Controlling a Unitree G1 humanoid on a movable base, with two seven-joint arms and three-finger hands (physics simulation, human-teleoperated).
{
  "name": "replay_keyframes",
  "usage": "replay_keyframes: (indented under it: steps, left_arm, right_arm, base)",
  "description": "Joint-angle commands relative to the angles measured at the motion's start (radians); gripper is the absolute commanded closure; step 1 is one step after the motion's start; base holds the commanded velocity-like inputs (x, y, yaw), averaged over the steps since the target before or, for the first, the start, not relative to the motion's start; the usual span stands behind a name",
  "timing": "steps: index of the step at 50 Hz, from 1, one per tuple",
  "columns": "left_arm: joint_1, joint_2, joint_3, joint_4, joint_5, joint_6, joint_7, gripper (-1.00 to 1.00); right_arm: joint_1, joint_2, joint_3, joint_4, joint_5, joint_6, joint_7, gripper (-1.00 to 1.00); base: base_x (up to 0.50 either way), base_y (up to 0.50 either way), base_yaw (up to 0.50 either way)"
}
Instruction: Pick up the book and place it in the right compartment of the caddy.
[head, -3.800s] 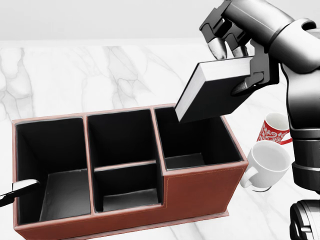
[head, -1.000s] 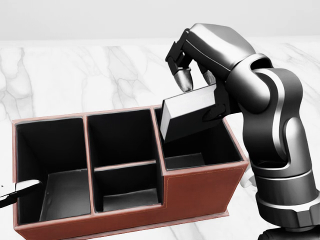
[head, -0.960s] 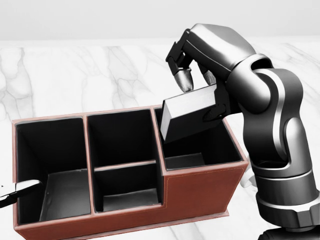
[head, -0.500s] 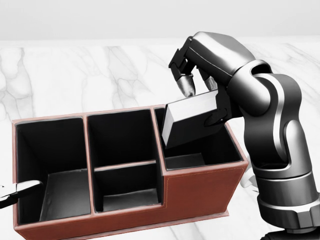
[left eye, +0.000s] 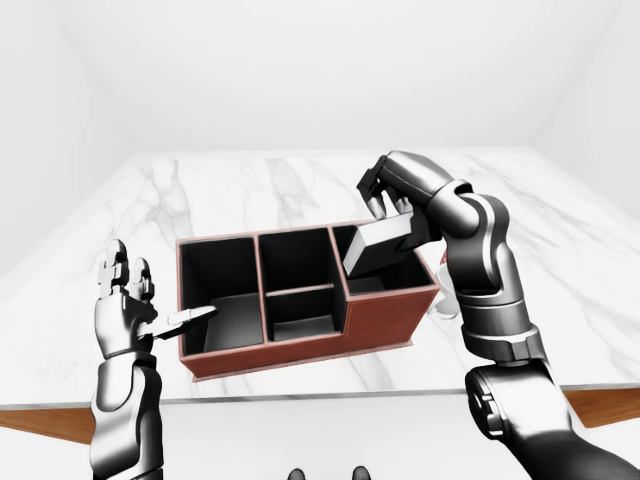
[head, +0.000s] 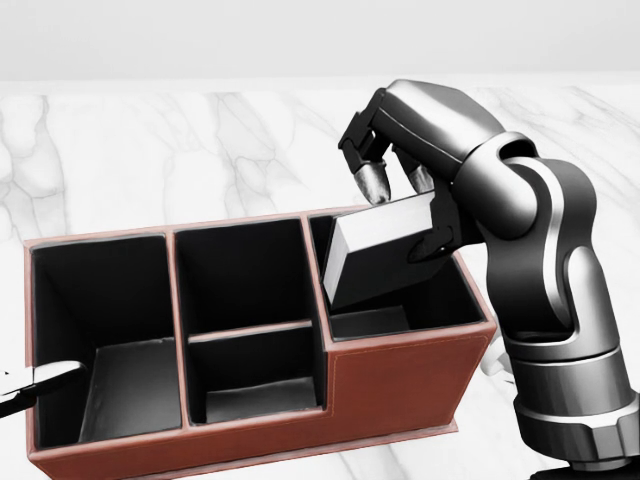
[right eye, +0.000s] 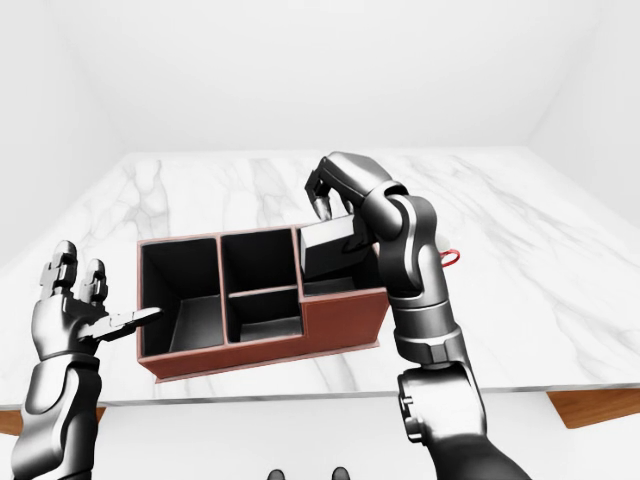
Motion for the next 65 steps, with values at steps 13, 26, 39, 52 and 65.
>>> replay_keyframes:
  steps: [13,26,39,52,65]
  left_arm:
    - [-0.003,0.001,-0.002,0.0,0.0,0.002,0.002,-1.0]
    - [0.0,0.0,-0.002,-0.002,0.001,0.002,0.001,-1.0]
    - [-0.002,0.0,-0.003,0.006,0.003,-0.004,0.0,-1.0]
    - [0.0,-0.002,-0.004,0.004,0.004,-0.005,0.001,-1.0]
    - [0.001,-0.002,-0.004,0.003,0.004,-0.004,0.001,-1.0]
  right_arm:
    - [-0.015,-0.019,-0.017,0.011,0.006,0.0,0.0,1.0]
    - [-0.021,-0.029,-0.023,0.012,0.006,0.0,0.0,1.0]
    - [-0.006,-0.025,-0.026,0.08,0.037,0.0,0.0,1.0]
    - [-0.007,-0.038,-0.032,0.152,0.08,0.0,0.0,1.0]
    - [0.0,-0.037,-0.025,0.176,0.095,0.0,0.0,1.0]
  base:
    - [0.0,0.0,0.0]
    - [0.0,0.0,0.0]
    - [0.0,0.0,0.0]
    - [0.0,0.0,0.0]
    - [0.0,0.0,0.0]
